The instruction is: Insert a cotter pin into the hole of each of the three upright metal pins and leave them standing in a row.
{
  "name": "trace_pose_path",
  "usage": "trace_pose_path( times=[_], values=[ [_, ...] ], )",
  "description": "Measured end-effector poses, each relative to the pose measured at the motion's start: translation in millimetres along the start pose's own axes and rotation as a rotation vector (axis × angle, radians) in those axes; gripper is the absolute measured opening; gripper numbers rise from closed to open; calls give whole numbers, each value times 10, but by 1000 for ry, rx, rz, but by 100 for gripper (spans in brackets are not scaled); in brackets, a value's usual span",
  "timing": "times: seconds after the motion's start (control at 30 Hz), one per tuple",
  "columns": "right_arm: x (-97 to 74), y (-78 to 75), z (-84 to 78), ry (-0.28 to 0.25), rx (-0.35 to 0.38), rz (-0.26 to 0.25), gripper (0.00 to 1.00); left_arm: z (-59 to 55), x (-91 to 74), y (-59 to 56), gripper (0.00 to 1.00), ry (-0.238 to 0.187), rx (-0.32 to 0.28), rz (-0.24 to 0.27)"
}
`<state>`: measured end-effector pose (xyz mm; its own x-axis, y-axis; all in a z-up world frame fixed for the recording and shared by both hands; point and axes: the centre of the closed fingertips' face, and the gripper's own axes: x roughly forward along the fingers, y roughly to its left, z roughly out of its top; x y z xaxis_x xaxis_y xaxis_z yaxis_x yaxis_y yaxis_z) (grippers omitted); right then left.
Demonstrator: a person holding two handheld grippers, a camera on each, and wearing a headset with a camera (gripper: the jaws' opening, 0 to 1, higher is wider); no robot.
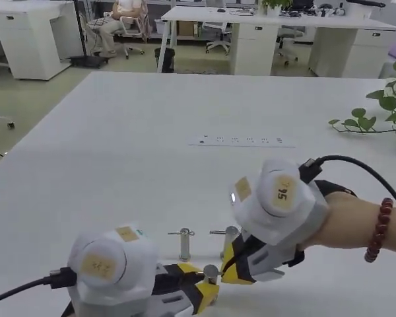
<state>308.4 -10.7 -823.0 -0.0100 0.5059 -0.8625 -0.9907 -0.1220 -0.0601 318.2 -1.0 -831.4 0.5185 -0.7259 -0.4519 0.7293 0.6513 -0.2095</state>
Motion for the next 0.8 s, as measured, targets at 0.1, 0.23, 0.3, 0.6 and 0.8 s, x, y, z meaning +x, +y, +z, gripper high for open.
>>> trace_pose_path(
  times=[0.1, 0.23, 0.3, 0.6, 0.8],
  values=[
    [-2, 31, 14, -19, -38, 15, 5, -51, 8, 3, 12, 20, 4, 4],
    [5, 57, 5, -24, -26, 11, 11, -51, 5, 13, 12, 14, -12, 0],
    [8, 55, -23, -20, -24, 7, 12, -53, 7, 8, 12, 16, -9, 1],
    [-61, 0, -59, -32, 27, -13, 13, -57, 5, 10, 12, 18, -10, 1],
    [-67, 24, -87, -24, 33, -5, 11, -60, 4, 11, 12, 17, -13, 2]
  ],
)
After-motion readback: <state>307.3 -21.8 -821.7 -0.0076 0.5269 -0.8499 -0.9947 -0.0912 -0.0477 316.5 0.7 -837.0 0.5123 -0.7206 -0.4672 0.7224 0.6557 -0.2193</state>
